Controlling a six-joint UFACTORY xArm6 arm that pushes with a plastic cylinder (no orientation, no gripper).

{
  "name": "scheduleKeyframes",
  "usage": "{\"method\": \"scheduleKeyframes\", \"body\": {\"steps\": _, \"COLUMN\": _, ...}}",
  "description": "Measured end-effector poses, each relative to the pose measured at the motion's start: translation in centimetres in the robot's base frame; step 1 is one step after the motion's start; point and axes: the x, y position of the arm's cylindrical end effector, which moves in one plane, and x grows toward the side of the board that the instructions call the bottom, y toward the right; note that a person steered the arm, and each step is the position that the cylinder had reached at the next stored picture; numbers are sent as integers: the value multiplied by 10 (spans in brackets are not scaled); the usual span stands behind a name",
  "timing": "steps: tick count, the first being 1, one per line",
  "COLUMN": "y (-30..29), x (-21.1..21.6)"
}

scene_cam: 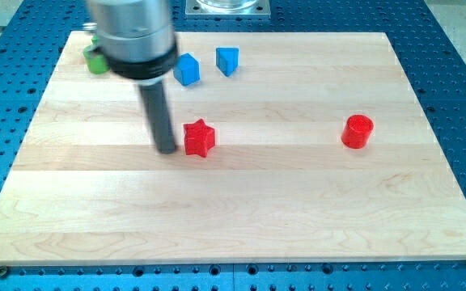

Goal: Push the red star into the red circle

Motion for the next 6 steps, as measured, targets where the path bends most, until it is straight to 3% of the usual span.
{"method": "scheduleKeyframes", "body": {"steps": 1, "y": 102, "x": -6}}
{"method": "scheduleKeyframes", "body": {"steps": 2, "y": 107, "x": 22}}
{"method": "scheduleKeyframes", "body": {"steps": 4, "y": 165, "x": 20}}
{"method": "scheduleKeyframes", "body": {"steps": 6, "y": 178, "x": 26}}
